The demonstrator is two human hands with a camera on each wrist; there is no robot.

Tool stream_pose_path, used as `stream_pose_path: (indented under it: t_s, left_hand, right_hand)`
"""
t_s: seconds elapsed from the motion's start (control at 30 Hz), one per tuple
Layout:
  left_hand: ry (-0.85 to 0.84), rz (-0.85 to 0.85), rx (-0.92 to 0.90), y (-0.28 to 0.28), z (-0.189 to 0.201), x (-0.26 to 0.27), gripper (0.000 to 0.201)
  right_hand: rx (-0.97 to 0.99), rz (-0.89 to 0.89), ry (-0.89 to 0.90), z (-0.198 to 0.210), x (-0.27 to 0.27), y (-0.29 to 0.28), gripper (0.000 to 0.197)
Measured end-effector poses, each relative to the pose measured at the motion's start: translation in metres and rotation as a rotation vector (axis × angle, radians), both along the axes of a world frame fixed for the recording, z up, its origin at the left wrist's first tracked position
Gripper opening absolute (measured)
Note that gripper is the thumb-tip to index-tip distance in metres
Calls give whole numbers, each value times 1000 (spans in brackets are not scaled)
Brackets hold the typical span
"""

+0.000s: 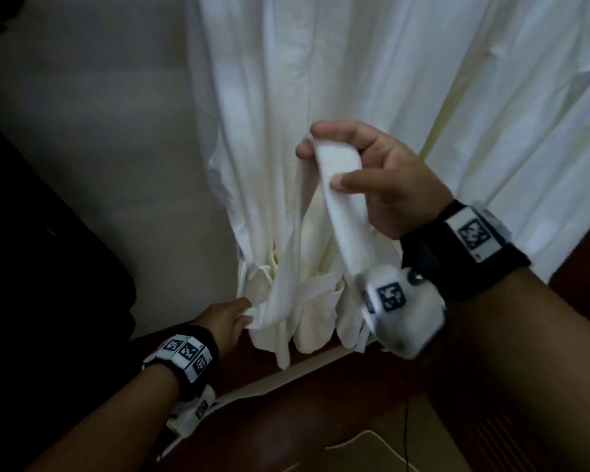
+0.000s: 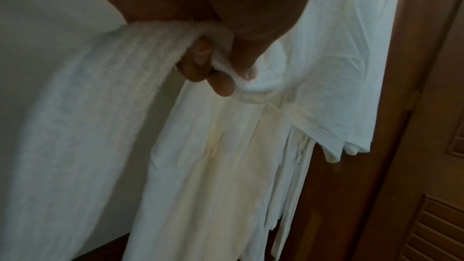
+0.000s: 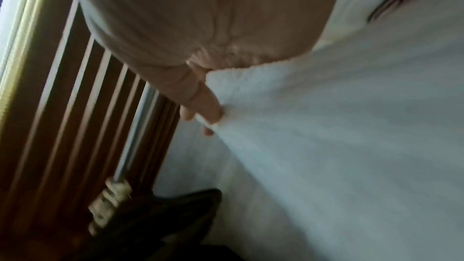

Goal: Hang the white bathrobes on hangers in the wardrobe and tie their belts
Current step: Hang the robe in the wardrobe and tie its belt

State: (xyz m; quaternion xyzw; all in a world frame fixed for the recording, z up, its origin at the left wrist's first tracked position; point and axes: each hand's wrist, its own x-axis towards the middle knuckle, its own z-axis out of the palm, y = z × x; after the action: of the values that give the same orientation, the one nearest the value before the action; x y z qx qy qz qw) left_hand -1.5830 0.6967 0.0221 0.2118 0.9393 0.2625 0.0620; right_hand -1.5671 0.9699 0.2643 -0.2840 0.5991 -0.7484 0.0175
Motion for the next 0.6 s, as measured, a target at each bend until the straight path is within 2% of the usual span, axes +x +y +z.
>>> stream_pose_path:
  t_s: [0.07, 0.13, 0.23, 0.27, 0.3, 0.37, 0.4, 0.43, 0.5, 0.53, 0.6]
  left_hand:
    - [-3, -44, 18, -6, 9, 2, 10]
    - [-25, -77, 56, -13, 19, 6, 5]
    - [-70, -125, 217, -22, 35, 14, 13]
    - [-99, -131, 296, -24, 41, 16, 12]
    - [-127, -128, 368, -27, 46, 18, 10]
    - [-147, -131, 449, -31, 53, 18, 12]
    - [-142, -136, 447, -33, 54, 18, 14]
    - [-132, -142, 432, -34, 55, 17, 17]
    - [-120, -138, 427, -32, 53, 13, 20]
    - [-120, -130, 442, -31, 52, 11, 20]
    - [-116, -121, 463, -30, 49, 8, 21]
  right_hand:
    - [96, -156, 147, -6, -18, -26, 49]
    - [168, -387, 244, -28, -34, -45, 40]
    - [488, -720, 428, -85, -46, -51, 25]
    - [659, -707, 460, -108, -47, -49, 22]
    - [885, -591, 414, -131, -46, -46, 21]
    - [1437, -215, 159, -170, -35, -43, 24]
    - [1625, -54, 26, -182, -28, -44, 30]
    - [1730, 84, -44, -192, -22, -44, 34]
    - [1733, 240, -76, -199, -17, -44, 36]
    - [1681, 206, -82, -198, -17, -42, 36]
    - [1499, -46, -126, -193, -18, -34, 31]
